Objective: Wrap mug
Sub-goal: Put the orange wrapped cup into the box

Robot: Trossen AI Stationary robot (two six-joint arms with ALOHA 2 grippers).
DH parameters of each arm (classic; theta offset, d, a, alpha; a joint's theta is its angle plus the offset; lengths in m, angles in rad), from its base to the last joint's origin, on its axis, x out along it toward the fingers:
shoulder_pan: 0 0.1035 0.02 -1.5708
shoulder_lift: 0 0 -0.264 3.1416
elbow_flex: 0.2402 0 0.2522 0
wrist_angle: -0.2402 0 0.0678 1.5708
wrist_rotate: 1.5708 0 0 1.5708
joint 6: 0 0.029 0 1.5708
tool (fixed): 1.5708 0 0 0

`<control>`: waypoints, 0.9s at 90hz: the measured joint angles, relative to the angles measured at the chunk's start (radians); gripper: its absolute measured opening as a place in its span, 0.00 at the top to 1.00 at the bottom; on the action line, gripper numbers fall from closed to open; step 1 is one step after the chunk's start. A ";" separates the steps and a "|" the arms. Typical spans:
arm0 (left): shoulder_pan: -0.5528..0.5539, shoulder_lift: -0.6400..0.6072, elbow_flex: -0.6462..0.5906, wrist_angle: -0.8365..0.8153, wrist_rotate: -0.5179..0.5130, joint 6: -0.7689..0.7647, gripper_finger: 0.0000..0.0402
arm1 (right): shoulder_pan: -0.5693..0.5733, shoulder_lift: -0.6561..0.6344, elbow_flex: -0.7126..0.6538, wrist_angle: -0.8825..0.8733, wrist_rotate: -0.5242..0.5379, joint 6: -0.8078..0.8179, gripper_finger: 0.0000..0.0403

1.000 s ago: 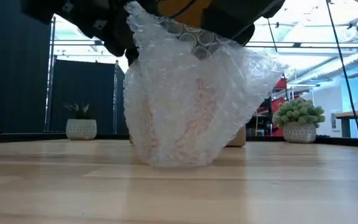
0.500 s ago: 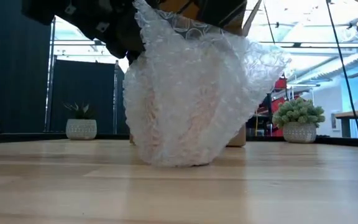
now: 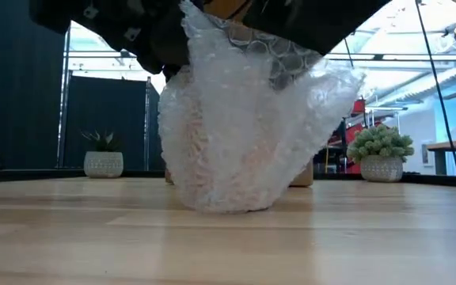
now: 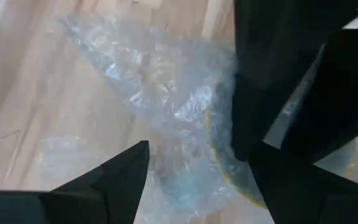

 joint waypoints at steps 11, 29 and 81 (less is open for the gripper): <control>0.000 0.001 0.000 0.001 0.005 0.000 0.70 | 0.000 0.027 0.000 0.021 0.003 -0.020 0.35; 0.000 0.000 0.000 0.003 0.014 0.000 0.70 | 0.000 0.076 0.003 0.035 -0.006 -0.040 0.35; 0.000 0.000 -0.001 0.002 0.021 0.000 0.70 | -0.008 0.091 0.000 0.074 -0.027 -0.057 0.35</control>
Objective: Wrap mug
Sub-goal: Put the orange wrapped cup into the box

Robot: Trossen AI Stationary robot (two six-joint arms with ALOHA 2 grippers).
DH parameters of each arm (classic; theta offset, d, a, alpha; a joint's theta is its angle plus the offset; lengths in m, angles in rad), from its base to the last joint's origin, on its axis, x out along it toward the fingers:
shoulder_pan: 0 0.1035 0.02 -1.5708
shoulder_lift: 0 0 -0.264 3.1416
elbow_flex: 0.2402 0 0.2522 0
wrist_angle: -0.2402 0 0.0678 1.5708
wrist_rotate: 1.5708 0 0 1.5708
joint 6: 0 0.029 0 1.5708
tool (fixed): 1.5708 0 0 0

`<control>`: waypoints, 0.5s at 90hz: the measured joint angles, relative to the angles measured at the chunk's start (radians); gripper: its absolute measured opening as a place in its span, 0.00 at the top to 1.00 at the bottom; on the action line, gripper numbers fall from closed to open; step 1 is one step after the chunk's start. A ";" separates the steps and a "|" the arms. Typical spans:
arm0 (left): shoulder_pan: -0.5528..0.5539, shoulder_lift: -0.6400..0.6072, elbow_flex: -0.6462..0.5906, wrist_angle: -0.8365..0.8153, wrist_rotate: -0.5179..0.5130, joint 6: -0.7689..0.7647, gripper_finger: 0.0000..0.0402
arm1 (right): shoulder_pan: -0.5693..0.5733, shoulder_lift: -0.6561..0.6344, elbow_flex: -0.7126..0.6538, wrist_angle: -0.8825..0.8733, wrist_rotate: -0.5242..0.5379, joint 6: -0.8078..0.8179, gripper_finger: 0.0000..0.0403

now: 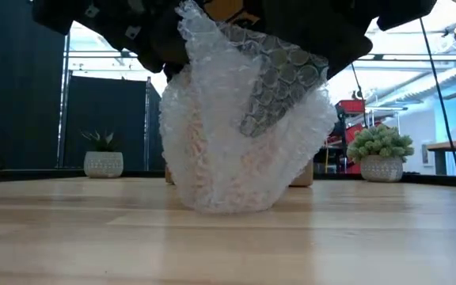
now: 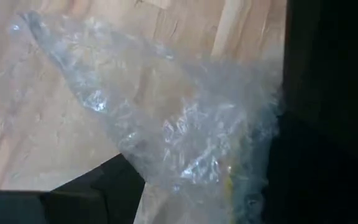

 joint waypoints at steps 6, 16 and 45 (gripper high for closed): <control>-0.002 0.000 0.000 0.000 0.000 0.000 0.70 | 0.000 0.000 0.000 -0.001 0.000 -0.004 0.35; -0.004 0.000 0.000 0.000 0.000 0.000 0.70 | 0.000 0.000 -0.001 -0.003 -0.002 -0.023 0.35; -0.014 -0.091 -0.005 -0.074 0.032 -0.037 0.70 | 0.000 0.003 -0.004 -0.014 -0.008 -0.066 0.40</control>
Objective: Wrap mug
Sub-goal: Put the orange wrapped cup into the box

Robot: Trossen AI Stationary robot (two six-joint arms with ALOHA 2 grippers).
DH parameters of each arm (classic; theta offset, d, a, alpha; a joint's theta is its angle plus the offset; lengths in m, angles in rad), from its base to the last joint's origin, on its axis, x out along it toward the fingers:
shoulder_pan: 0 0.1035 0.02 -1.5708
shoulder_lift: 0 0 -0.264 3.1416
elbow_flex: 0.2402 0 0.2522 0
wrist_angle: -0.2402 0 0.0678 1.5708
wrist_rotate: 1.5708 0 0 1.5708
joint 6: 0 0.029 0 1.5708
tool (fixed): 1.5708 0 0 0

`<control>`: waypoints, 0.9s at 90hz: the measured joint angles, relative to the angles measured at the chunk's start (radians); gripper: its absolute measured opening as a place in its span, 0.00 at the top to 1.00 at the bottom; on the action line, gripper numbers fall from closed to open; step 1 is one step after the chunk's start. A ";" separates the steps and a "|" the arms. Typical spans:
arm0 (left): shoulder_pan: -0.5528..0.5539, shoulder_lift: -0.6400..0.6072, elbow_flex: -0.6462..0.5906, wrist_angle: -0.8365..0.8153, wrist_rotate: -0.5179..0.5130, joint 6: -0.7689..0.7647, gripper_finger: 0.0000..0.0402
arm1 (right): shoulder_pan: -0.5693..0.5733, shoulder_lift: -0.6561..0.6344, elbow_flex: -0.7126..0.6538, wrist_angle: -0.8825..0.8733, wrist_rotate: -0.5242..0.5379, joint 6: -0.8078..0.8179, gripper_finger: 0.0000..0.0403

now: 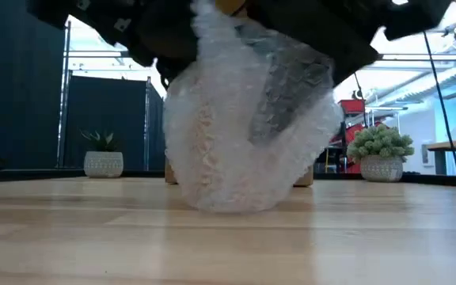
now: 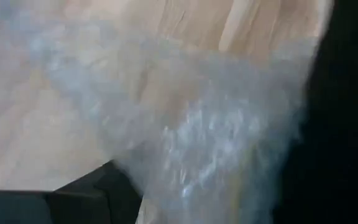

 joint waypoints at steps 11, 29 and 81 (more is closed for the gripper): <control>-0.022 -0.068 0.000 -0.111 0.002 -0.040 0.70 | -0.001 0.003 -0.003 -0.011 -0.003 -0.002 0.47; -0.061 -0.140 0.001 -0.275 0.001 -0.069 0.70 | -0.008 0.003 -0.003 -0.012 -0.006 0.013 0.64; -0.132 -0.181 0.003 -0.388 -0.034 -0.097 0.70 | 0.090 -0.044 0.028 -0.007 -0.096 0.226 0.95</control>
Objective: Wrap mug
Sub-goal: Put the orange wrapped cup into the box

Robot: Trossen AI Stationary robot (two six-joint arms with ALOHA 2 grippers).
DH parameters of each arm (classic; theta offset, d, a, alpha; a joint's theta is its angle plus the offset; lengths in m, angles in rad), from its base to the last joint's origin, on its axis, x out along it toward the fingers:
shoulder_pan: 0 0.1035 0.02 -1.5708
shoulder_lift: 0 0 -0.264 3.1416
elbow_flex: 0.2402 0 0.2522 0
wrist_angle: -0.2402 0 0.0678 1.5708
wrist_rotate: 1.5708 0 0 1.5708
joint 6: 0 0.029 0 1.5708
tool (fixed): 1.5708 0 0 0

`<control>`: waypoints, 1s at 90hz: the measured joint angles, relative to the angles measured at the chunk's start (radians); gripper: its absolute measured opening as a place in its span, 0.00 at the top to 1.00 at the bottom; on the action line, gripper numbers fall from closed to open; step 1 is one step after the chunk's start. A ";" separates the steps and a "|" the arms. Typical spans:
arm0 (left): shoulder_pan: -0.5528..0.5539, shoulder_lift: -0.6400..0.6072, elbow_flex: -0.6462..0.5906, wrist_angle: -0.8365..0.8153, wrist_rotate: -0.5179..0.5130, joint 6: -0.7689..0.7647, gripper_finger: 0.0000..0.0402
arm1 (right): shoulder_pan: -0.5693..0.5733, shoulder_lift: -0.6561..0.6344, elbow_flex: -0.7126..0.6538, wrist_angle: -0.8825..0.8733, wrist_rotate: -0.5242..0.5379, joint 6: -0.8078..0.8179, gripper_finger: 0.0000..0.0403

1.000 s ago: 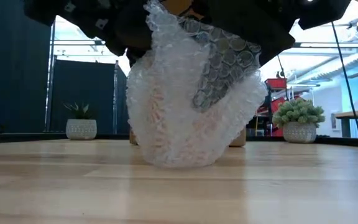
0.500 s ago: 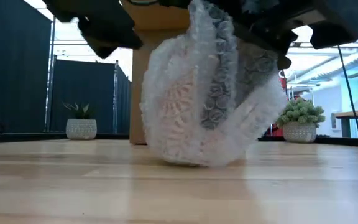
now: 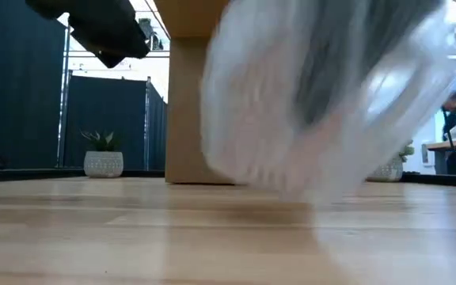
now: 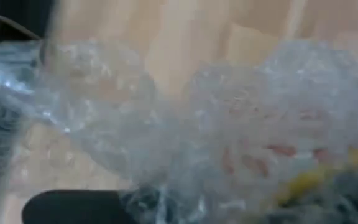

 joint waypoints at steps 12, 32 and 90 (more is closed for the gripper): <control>0.001 0.000 0.000 -0.006 -0.003 0.000 0.70 | 0.053 -0.020 0.055 -0.003 -0.009 0.122 0.95; 0.001 0.000 0.000 -0.006 -0.003 0.000 0.70 | 0.143 -0.060 0.199 -0.014 0.011 0.197 0.95; 0.030 0.000 0.002 -0.009 -0.076 0.027 0.70 | 0.099 -0.138 0.701 -0.289 0.341 -0.205 0.95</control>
